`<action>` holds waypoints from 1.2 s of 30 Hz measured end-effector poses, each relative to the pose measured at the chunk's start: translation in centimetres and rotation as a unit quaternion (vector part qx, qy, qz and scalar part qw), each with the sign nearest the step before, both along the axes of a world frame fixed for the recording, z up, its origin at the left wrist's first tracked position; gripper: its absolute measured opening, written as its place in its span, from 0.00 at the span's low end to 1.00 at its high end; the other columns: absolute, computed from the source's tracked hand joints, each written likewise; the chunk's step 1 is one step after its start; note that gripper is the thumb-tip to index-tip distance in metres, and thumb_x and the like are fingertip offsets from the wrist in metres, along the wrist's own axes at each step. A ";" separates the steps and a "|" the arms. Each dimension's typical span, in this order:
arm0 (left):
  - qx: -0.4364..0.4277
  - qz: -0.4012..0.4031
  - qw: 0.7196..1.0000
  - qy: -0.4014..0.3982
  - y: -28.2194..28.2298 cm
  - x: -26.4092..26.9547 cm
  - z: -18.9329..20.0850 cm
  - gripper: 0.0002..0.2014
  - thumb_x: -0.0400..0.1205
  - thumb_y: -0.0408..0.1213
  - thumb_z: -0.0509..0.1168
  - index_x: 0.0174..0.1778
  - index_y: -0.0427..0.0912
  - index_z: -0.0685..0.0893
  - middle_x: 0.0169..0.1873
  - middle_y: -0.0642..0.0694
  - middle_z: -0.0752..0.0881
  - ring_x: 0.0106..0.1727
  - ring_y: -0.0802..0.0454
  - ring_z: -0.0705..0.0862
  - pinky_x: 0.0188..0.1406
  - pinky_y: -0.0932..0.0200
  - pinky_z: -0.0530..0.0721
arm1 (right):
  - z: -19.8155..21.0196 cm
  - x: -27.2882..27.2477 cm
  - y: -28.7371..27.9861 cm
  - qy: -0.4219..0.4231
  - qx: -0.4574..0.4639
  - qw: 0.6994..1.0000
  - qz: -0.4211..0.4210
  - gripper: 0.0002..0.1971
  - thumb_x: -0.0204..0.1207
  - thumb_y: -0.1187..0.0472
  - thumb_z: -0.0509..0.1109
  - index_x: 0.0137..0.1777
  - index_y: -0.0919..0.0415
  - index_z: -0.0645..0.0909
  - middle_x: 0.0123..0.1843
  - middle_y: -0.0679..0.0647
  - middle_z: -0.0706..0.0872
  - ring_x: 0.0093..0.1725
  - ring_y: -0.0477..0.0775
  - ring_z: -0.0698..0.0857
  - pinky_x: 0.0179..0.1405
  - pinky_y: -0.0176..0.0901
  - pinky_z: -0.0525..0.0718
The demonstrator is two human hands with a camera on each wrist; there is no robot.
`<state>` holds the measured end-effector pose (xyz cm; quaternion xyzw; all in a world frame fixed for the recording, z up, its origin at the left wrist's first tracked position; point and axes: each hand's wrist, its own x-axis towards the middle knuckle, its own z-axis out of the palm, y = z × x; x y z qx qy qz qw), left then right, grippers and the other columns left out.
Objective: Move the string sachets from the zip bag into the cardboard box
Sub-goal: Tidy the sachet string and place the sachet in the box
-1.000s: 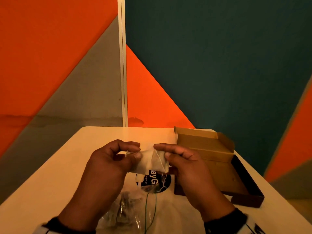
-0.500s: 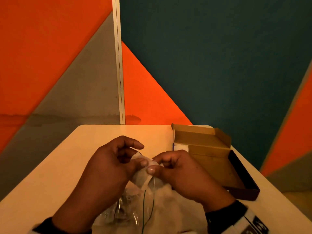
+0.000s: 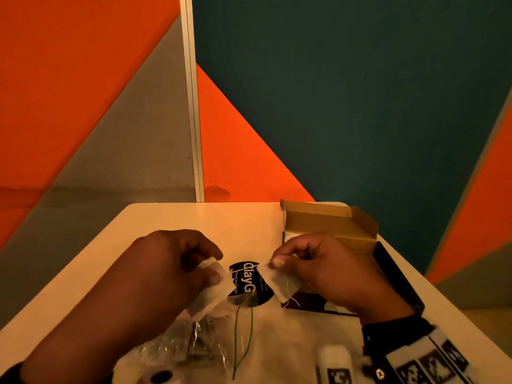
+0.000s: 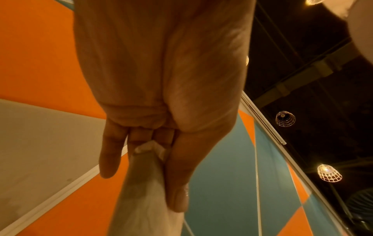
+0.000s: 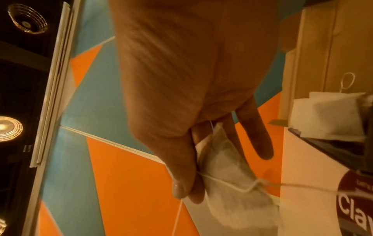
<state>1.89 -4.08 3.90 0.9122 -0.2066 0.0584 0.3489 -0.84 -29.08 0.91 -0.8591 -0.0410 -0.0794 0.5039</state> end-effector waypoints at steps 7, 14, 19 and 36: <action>0.088 0.015 0.996 0.003 1.7 1.1 -0.1 0.10 0.76 0.45 0.77 0.37 0.68 0.88 0.37 0.68 0.86 0.41 0.70 0.84 0.35 0.74 0.75 | 0.3 -0.3 -1.3 0.038 -0.058 0.997 -0.014 0.05 0.78 0.53 0.76 0.45 0.49 0.94 0.44 0.42 0.94 0.44 0.41 0.90 0.46 0.35 0.86; 0.106 -0.097 0.983 0.114 2.5 1.4 0.0 0.07 0.78 0.47 0.75 0.40 0.68 0.90 0.36 0.66 0.90 0.38 0.68 0.87 0.42 0.67 0.82 | 0.1 -0.1 -1.5 0.060 -0.062 0.996 -0.024 0.04 0.77 0.49 0.76 0.44 0.42 0.93 0.45 0.41 0.94 0.49 0.47 0.91 0.59 0.55 0.89; -0.202 -0.127 0.968 0.080 3.0 2.1 -0.6 0.28 0.55 0.66 0.80 0.40 0.47 0.93 0.35 0.41 0.91 0.36 0.46 0.88 0.41 0.46 0.84 | -0.2 -0.2 -1.6 0.074 -0.056 0.995 -0.026 0.05 0.78 0.50 0.75 0.45 0.45 0.93 0.45 0.39 0.93 0.48 0.40 0.88 0.47 0.41 0.87; -0.316 -0.126 0.927 0.161 -1.5 0.2 -1.2 0.05 0.66 0.36 0.75 0.36 0.42 0.91 0.35 0.39 0.92 0.35 0.48 0.89 0.39 0.56 0.84 | 1.5 -1.4 5.2 -0.160 0.175 0.970 0.053 0.21 0.84 0.70 0.66 0.56 0.38 0.87 0.51 0.53 0.94 0.52 0.60 0.92 0.51 0.57 0.92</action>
